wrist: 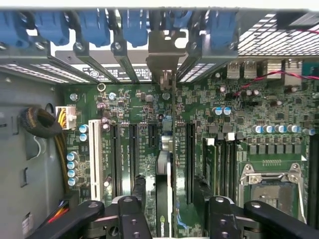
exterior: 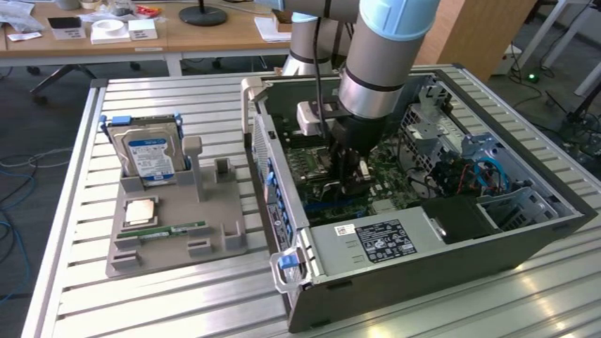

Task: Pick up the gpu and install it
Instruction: 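Insert the gpu into the slot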

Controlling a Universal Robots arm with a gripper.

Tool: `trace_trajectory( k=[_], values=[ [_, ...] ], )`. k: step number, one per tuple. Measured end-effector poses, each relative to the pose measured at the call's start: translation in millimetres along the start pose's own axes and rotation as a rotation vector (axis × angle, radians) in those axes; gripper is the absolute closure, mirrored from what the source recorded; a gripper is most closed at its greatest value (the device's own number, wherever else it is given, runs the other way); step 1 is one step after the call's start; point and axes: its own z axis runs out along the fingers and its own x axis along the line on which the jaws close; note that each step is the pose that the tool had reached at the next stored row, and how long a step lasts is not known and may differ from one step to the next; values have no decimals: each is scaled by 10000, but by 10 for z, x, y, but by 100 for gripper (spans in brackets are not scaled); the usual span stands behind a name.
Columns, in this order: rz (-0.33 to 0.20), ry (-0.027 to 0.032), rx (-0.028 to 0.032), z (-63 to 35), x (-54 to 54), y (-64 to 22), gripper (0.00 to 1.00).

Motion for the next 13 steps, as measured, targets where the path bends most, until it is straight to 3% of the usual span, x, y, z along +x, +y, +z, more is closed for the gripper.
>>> trace_trajectory(
  k=[10,12,13],
  values=[
    [0,0,0,-32,-1,0,49],
    [0,0,0,-32,-1,0,50],
    [0,0,0,-32,-1,0,56]
  ],
)
